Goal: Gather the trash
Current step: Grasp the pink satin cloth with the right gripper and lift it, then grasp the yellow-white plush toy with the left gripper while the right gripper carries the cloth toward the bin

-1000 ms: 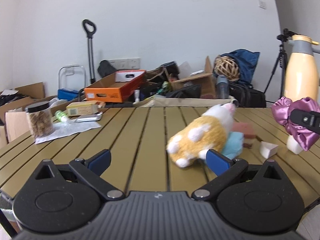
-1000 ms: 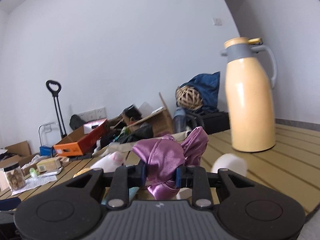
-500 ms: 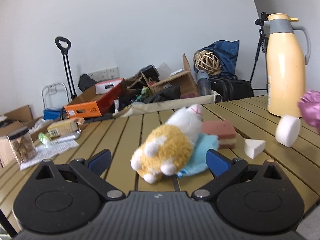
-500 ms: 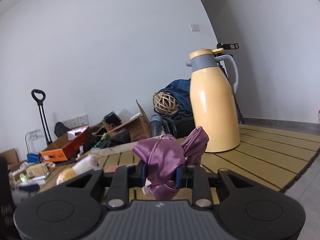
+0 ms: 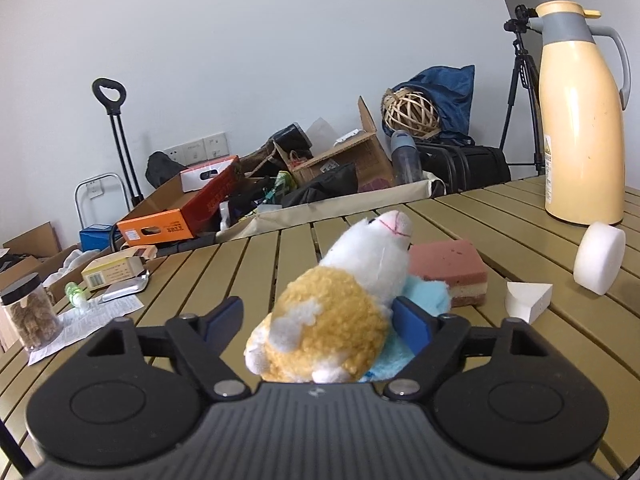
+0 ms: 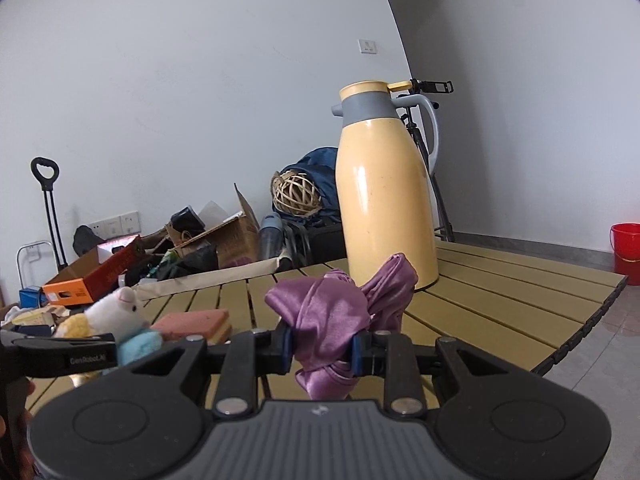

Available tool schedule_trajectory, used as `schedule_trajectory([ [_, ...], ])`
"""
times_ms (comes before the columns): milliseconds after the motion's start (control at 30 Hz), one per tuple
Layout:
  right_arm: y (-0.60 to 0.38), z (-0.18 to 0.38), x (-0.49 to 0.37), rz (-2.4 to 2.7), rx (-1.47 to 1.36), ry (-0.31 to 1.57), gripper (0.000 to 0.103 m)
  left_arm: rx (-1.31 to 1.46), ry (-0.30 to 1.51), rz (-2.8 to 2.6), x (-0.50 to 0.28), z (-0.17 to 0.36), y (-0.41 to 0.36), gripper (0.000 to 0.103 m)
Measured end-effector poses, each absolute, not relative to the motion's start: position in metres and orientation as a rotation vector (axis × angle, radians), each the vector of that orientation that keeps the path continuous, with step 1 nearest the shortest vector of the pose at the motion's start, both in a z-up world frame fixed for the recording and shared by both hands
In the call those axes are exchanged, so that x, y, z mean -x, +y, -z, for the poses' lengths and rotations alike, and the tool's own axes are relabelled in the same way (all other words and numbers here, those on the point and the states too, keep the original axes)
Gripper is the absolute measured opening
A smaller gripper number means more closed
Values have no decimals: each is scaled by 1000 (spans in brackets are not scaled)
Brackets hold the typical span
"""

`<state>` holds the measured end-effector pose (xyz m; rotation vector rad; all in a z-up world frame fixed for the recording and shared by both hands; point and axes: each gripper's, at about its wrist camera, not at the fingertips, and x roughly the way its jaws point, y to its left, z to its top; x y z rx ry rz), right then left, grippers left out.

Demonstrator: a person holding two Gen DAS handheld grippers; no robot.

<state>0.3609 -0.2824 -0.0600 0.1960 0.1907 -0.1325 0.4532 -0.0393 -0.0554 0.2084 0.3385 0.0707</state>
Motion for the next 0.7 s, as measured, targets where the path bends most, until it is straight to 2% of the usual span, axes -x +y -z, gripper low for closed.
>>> schedule_trajectory([
  [67,-283,60,-362,135,-193,189,25,-209,344,-65,-457,58,-39,80],
  [133,-284,61,-362,133,-193,192,25,-196,357,-53,-460,61,-37,71],
  [233,-284,61,-363,130,-192,194,25,-185,353,-40,-460,63,-34,64],
  [333,-283,61,-363,128,-191,193,25,-206,336,-36,-458,64,-35,60],
  [700,-285,61,-359,118,-202,190,25,-191,263,-97,-447,53,-32,58],
])
